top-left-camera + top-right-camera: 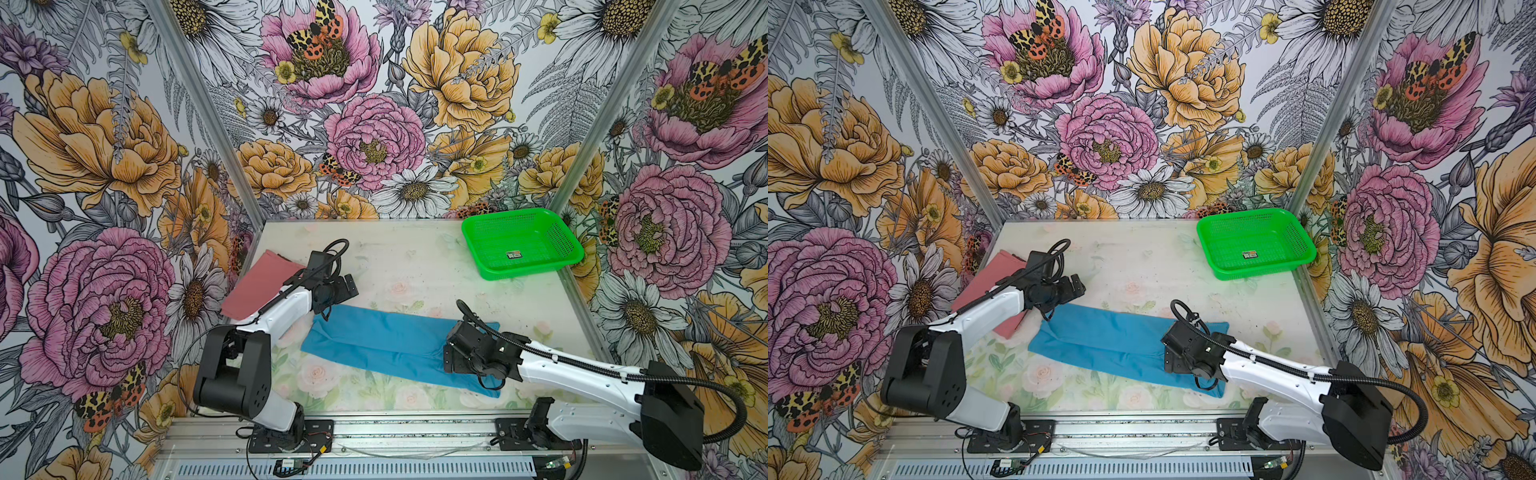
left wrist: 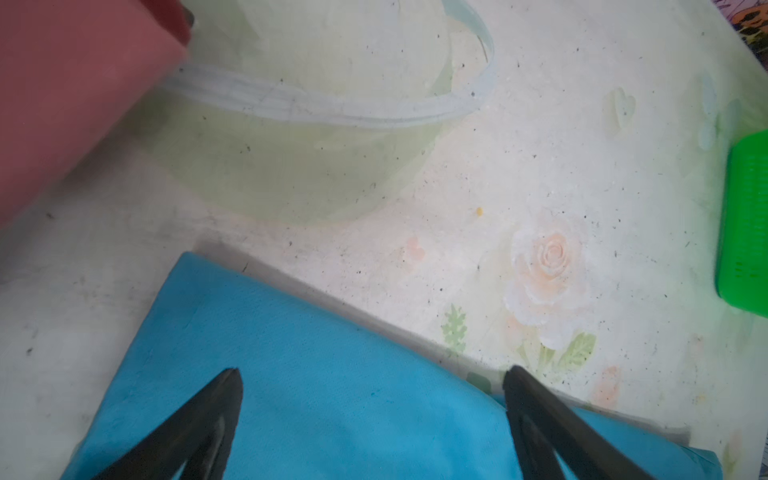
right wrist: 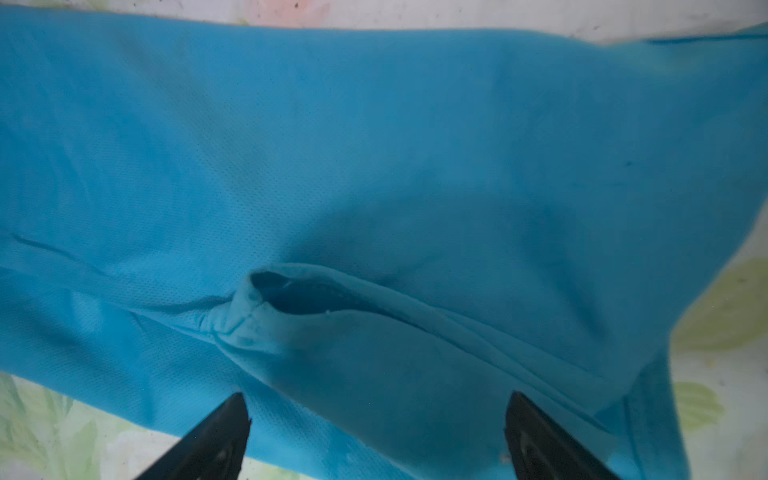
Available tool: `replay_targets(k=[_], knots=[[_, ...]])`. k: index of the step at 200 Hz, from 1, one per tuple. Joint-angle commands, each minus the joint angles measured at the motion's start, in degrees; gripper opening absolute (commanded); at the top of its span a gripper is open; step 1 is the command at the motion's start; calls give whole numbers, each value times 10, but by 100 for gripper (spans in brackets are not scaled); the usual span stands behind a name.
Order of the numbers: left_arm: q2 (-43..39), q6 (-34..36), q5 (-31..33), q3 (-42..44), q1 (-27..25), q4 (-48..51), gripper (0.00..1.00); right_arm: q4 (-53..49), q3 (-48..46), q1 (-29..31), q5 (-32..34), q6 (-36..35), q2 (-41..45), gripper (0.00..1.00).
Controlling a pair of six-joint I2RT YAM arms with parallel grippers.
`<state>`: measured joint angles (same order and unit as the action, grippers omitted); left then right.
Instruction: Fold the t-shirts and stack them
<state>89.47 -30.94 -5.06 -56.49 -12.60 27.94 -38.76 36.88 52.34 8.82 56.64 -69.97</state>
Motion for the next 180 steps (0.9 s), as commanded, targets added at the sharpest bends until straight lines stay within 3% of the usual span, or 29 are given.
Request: replay_targets(k=[1, 44, 81, 113, 140, 180], knots=[[48, 13, -3, -33, -3, -34, 99, 92, -18, -12, -48, 18, -41, 99], [74, -5, 31, -11, 1, -51, 99, 121, -19, -51, -41, 29, -116, 99], [51, -13, 31, 49, 10, -51, 99, 137, 34, -130, -72, -52, -197, 99], [6, -31, 35, 124, -3, -53, 99, 124, 179, -179, -148, -159, -343, 99], [-76, -60, 36, 203, -29, -51, 99, 51, 344, -190, -184, -231, -471, 99], [-218, -171, 64, 295, -172, -25, 99, -76, 583, -193, -182, -298, -625, 99]])
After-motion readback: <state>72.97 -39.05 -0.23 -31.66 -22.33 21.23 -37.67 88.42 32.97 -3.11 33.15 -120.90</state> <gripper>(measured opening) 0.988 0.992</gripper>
